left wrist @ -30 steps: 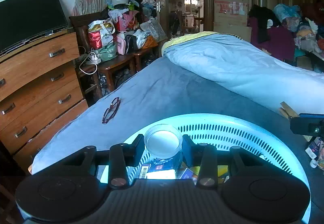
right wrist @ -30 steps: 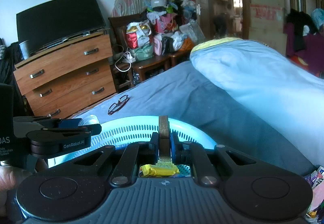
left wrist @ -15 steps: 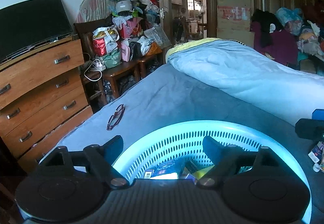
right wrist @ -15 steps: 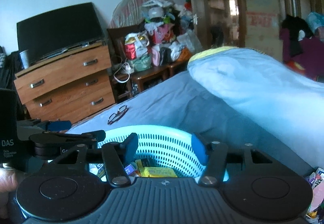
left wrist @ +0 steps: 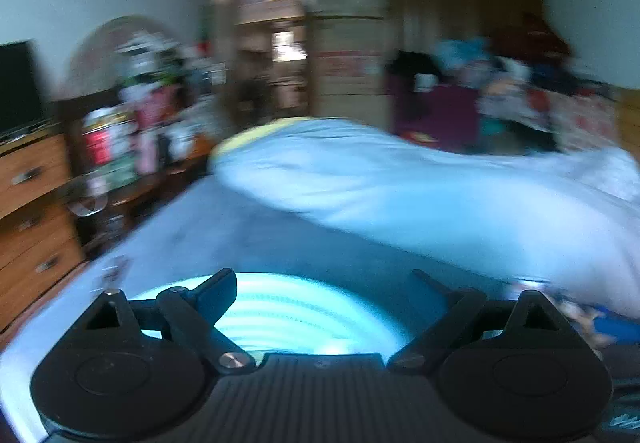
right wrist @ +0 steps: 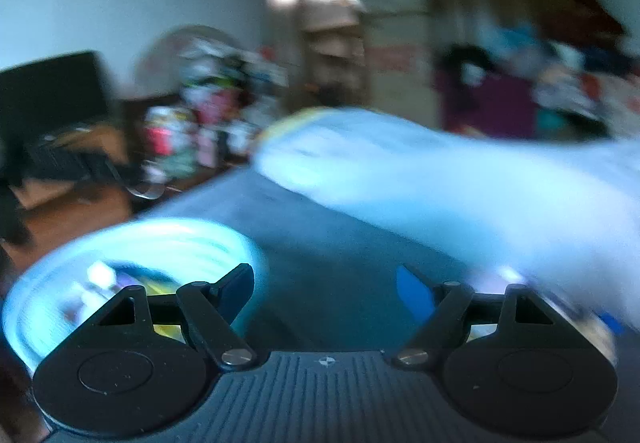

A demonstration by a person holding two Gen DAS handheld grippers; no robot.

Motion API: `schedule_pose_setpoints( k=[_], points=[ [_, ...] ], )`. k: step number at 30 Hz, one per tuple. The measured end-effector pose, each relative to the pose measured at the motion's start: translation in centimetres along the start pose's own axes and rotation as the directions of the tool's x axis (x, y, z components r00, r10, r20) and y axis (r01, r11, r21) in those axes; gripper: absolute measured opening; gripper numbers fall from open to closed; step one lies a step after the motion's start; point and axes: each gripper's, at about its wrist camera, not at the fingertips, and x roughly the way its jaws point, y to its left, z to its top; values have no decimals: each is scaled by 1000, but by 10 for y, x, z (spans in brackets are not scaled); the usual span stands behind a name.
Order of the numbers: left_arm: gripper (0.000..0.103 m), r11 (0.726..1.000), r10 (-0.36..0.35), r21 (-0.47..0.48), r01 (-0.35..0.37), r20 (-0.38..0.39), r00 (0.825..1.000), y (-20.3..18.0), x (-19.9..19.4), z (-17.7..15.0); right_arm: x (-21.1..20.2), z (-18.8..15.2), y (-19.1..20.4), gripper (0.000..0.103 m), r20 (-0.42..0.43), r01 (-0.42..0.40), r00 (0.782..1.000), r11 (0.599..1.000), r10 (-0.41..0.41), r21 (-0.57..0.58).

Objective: Organize objects
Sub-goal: 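Open both grippers to drop the white cap and clothespin into the basket, then grasp a white cap with the right gripper while the left grasps another white cap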

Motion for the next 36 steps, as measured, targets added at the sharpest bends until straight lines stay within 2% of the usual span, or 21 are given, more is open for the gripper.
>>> schedule_pose_setpoints(
  k=[2,4,7,9,12,15,22,24,27,28,30,33,34,36],
  points=[
    [94,995,-93,47,93,-1,996,-44,2,-6,-7,-29,-40,78,-49,80,996,996,-79,32],
    [94,981,-166,102,168,-22,986,-89,9,-19,-12,-56,-81,77,-99,171,981,984,-165,48],
    [94,957,-225,166,236,-84,971,-140,28,-44,-12,-84,-128,72,-149,278,951,960,-270,40],
    [91,948,-248,172,268,-130,960,-163,40,-60,-4,-95,-148,58,-175,309,937,951,-301,19],
    [90,937,-266,178,300,-189,945,-188,59,-80,17,-103,-168,53,-208,297,934,955,-291,-5],
    [89,926,-284,187,329,-233,930,-201,74,-95,44,-108,-187,48,-247,281,933,959,-264,39],
    [85,903,-307,205,378,-306,901,-209,107,-122,88,-107,-208,46,-265,272,933,959,-242,82],
    [83,898,-318,198,393,-325,891,-214,118,-127,91,-107,-208,32,-265,274,932,959,-246,76],
    [80,885,-353,174,431,-352,867,-223,133,-133,77,-108,-209,32,-246,282,936,954,-250,103],
    [78,877,-371,165,451,-364,854,-228,142,-137,69,-109,-211,32,-237,280,940,952,-247,119],
    [66,857,-410,149,492,-381,829,-241,156,-142,42,-114,-214,32,-223,288,942,944,-250,161],
    [58,833,-465,99,544,-407,786,-261,183,-152,9,-129,-218,32,-223,302,941,930,-256,207],
    [58,829,-472,95,550,-407,782,-269,192,-155,0,-135,-220,32,-224,306,940,926,-257,221],
    [58,826,-474,104,553,-402,784,-281,202,-161,-12,-144,-222,32,-225,313,939,918,-261,244]
  ],
)
